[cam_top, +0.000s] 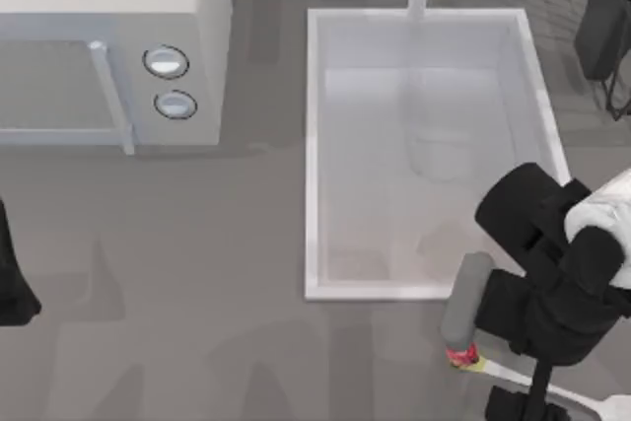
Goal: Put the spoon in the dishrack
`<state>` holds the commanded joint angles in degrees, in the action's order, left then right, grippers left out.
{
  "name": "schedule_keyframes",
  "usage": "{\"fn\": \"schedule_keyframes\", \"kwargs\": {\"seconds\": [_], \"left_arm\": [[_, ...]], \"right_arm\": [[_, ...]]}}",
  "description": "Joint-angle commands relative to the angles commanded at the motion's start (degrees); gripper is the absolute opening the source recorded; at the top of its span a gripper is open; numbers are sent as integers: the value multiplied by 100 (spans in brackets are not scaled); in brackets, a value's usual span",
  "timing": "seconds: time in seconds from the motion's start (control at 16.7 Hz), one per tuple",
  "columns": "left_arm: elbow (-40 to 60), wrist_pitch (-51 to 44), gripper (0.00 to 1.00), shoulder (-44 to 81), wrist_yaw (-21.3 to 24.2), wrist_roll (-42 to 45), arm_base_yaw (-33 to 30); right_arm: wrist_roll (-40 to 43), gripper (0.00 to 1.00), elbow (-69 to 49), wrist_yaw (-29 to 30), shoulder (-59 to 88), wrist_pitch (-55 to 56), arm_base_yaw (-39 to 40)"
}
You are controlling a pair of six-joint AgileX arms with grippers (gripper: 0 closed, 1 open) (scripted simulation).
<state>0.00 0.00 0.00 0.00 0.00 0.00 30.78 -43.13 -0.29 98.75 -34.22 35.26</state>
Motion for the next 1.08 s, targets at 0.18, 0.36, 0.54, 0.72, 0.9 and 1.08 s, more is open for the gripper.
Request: {"fn": "schedule_keyframes", "kwargs": {"seconds": [0.18,0.36,0.54,0.72,0.9,1.08], "left_arm": [[0,0,100,0,0,0,0],[0,0,100,0,0,0,0],[0,0,100,0,0,0,0],[0,0,100,0,0,0,0],[0,0,100,0,0,0,0],[0,0,100,0,0,0,0]], "right_arm": [[0,100,0,0,0,0,0],[0,77,0,0,0,0,0],[0,55,0,0,0,0,0],[0,32,0,0,0,0,0],[0,10,0,0,0,0,0],[0,0,0,0,0,0,0]]}}
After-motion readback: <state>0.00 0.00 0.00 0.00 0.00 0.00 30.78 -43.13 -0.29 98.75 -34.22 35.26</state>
